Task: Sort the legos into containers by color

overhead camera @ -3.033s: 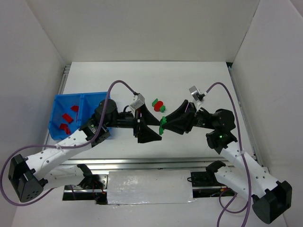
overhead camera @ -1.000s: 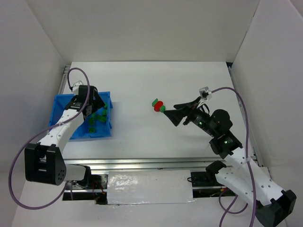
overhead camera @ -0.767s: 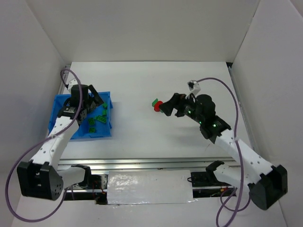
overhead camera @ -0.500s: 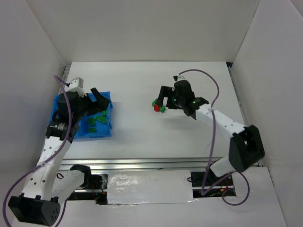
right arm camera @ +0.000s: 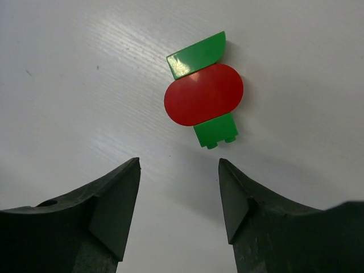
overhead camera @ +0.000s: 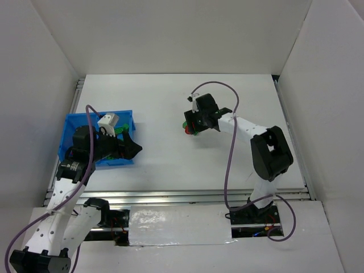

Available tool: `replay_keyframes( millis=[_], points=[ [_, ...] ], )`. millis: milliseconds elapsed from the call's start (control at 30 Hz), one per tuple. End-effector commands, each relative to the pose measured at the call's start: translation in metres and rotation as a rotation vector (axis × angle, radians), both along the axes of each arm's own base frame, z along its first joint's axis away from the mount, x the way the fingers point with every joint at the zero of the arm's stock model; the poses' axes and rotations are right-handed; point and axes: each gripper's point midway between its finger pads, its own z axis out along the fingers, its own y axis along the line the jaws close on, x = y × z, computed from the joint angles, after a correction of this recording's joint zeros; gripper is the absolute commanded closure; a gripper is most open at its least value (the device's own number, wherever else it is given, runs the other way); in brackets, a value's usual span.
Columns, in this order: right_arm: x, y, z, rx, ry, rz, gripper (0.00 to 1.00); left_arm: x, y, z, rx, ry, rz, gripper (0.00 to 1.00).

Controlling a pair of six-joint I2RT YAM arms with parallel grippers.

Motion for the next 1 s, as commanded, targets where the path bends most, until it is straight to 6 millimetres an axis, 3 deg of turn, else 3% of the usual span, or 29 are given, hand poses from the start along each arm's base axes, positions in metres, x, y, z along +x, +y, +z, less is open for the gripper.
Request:
replay_keyframes(
  millis=[0, 267, 533, 867, 967],
  points=[
    [0.012, 0.005, -0.007, -0.051, -0.04, 0.13, 0.36, 0.001, -0.009, 0.011, -0.003, -0.068, -0.075, 0.01],
    [0.022, -0.007, -0.028, -0.156, 0.015, 0.118, 0.36, -0.006, -0.015, 0.016, -0.014, -0.097, -0.112, 0.01],
    [0.036, -0.013, -0.033, -0.219, 0.025, 0.121, 0.35, -0.01, -0.021, 0.019, -0.023, -0.107, -0.152, 0.0],
    [0.038, -0.02, -0.046, -0.245, 0.07, 0.186, 0.36, -0.013, -0.025, 0.018, -0.031, -0.105, -0.184, 0.01],
    [0.035, -0.012, -0.051, -0.23, 0.096, 0.237, 0.38, -0.013, -0.025, 0.02, -0.031, -0.111, -0.185, 0.01]
  ],
)
